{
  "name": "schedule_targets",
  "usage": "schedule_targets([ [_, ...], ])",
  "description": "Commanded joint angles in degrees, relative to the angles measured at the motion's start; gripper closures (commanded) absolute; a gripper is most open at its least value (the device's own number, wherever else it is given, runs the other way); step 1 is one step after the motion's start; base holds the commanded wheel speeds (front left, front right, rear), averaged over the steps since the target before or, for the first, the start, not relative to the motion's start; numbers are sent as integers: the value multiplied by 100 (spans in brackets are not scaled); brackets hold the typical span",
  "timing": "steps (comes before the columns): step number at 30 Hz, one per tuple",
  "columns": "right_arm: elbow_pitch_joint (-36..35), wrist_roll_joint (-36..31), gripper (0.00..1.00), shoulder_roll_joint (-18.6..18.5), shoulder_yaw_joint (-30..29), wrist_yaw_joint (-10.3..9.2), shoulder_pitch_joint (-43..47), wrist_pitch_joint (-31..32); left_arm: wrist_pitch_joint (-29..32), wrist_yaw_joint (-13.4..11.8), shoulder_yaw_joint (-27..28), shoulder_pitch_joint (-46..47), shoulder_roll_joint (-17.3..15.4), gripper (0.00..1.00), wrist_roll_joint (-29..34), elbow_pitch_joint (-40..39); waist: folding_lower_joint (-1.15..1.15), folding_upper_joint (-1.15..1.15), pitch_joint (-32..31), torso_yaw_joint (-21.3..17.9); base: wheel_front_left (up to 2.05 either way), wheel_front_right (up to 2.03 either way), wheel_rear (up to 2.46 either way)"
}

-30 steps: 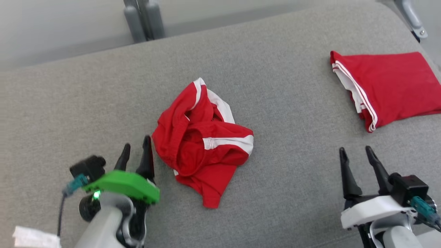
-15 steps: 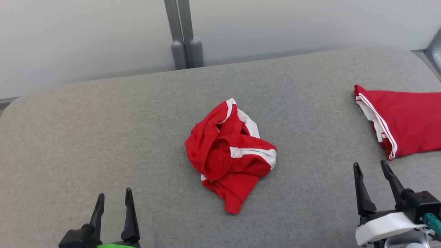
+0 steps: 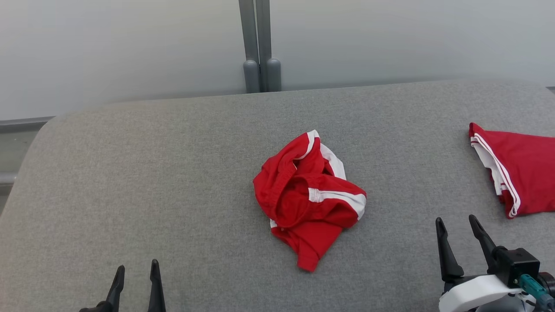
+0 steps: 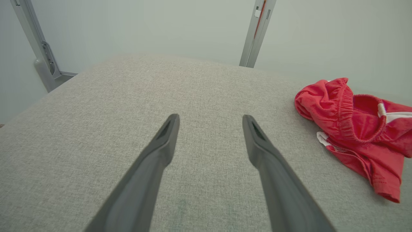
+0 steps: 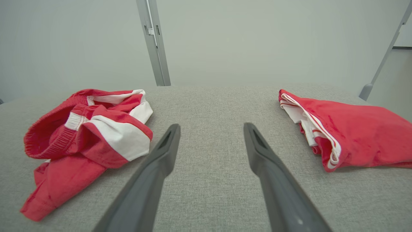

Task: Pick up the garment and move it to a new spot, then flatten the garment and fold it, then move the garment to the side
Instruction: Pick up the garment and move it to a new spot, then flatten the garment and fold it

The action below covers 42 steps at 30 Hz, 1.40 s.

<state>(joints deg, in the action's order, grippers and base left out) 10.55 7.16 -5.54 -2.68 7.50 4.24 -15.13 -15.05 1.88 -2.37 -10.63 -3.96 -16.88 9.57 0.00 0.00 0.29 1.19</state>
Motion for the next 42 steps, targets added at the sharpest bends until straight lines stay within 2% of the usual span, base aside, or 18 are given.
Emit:
schedule_targets([
  [1,25,-35,0,22,14,-2,-54,-1,-15,59,49,71,34,0,84,31,0,0,8,11,0,0,0],
  [8,62,-13,0,55,16,-2,-94,-1,-16,217,225,157,89,0,214,136,0,0,3,-7,0,0,0],
  [13,27,-9,0,47,-55,-2,-175,-1,-16,252,62,505,104,0,21,46,0,0,52,-97,0,0,0],
  [17,-41,-9,0,29,-49,-2,-337,-1,-16,197,-608,1123,106,0,-127,-106,0,0,196,-211,0,0,0],
  [21,-130,15,0,31,50,-2,-531,-1,60,176,-1636,1841,101,0,-429,41,0,0,440,-400,0,0,0],
  [23,-178,44,0,61,196,-2,-728,0,460,83,-2417,2473,92,0,-766,330,0,0,708,-602,0,0,0],
  [25,-171,100,0,88,249,-2,-823,0,718,-20,-2774,2802,89,0,-1021,608,0,0,843,-752,0,0,0],
  [27,-146,140,0,125,282,-2,-903,0,949,-154,-3068,3140,94,0,-964,958,0,0,946,-912,0,0,0],
  [32,-97,187,0,205,298,-2,-965,0,1186,-662,-3242,3500,90,0,-1211,1640,0,0,1118,-1278,0,0,0],
  [35,-92,193,0,221,225,-2,-898,0,1209,-831,-3275,3552,84,0,-1180,1888,0,0,1140,-1375,0,0,0],
  [38,-92,190,0,238,169,-2,-841,0,1211,-861,-3294,3507,63,0,-1196,2009,0,0,1136,-1406,0,0,0],
  [41,-91,173,0,244,127,-2,-831,0,1252,-754,-3366,3461,47,0,-1215,2040,0,0,1131,-1391,0,0,0],
  [42,-79,167,0,247,134,-2,-843,0,1267,-736,-3377,3459,44,44,-1233,2049,0,0,1131,-1381,0,0,0],
])
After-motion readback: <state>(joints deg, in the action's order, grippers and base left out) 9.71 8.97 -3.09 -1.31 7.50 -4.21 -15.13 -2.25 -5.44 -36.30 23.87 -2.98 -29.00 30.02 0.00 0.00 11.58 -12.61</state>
